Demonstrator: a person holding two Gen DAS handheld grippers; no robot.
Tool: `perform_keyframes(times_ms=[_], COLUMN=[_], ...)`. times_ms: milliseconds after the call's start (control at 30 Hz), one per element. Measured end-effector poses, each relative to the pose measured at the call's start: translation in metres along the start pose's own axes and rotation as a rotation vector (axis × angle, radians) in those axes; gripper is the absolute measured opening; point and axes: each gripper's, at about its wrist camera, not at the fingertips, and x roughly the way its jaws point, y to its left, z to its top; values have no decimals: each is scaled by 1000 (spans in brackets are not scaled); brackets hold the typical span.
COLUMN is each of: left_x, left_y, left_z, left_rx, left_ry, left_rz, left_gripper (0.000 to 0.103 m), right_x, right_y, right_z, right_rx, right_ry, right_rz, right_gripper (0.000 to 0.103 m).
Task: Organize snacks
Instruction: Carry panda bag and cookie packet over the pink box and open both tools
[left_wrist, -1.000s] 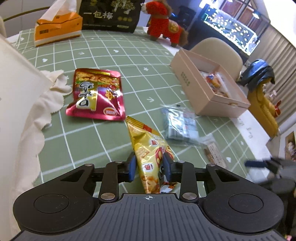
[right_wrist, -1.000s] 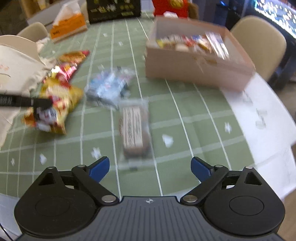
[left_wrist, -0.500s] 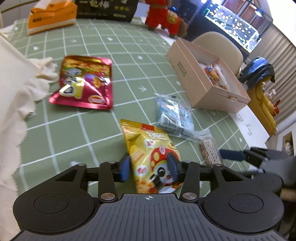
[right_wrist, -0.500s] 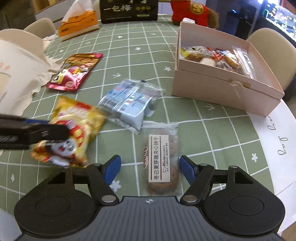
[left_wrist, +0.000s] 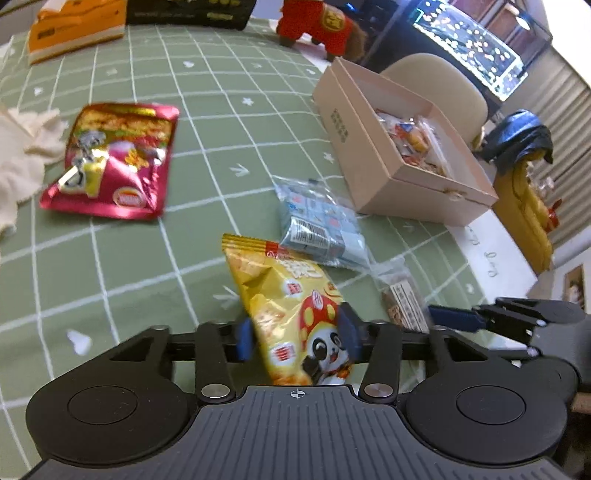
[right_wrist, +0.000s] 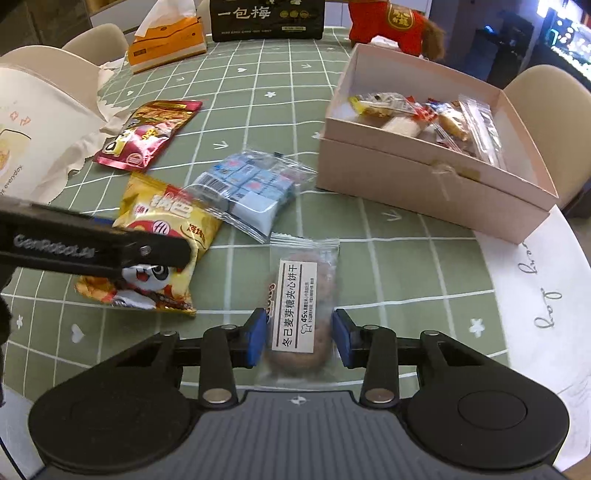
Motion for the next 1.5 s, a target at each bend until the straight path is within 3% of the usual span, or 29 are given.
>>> perform_keyframes(times_ms=[200, 333, 533, 633, 800, 900, 1033, 1167, 1267, 1333, 1500], left_x=[-18, -25, -36, -55, -98, -91, -44, -20, -25, -35, -59], left_y=[-33, -63, -112, -134, -167, -178, -174, -157, -125, -105, -49], left_z=[-22, -21, 4, 39, 135, 180, 207, 205, 198, 187, 151], left_rx=[80, 134, 233, 275, 330, 316, 273, 235, 126, 89, 3], left_ry=[-12, -4, -69, -145, -343, -349, -272, -286, -272, -278, -265], left_rz=[-2, -85, -195, -263, -303, -297, -283, -215, -234, -207, -111], left_gripper=[30, 26, 26, 26, 26, 27, 28, 28, 28, 28, 28], right_x=[-29, -63, -100, -117, -147, -157, -160, -155, -150, -150, -156], right_y=[-44, -78, -119, -128, -139, -145, -151, -156, -164, -167, -169], right_z=[-16, -26, -31, -26, -11, -5, -4, -6, 0, 9, 75], right_rx=[24, 97, 246, 263, 274, 284, 298, 301, 324, 324, 267], right_ry=[-17, -68, -125, -178, -289, -336, -352, -330, -308, -308, -365], right_rz=[4, -25, -58, -76, -79, -81, -90, -108, -107, -92, -3], right_gripper=[37, 37, 37, 37, 37, 37, 37, 37, 37, 37, 37])
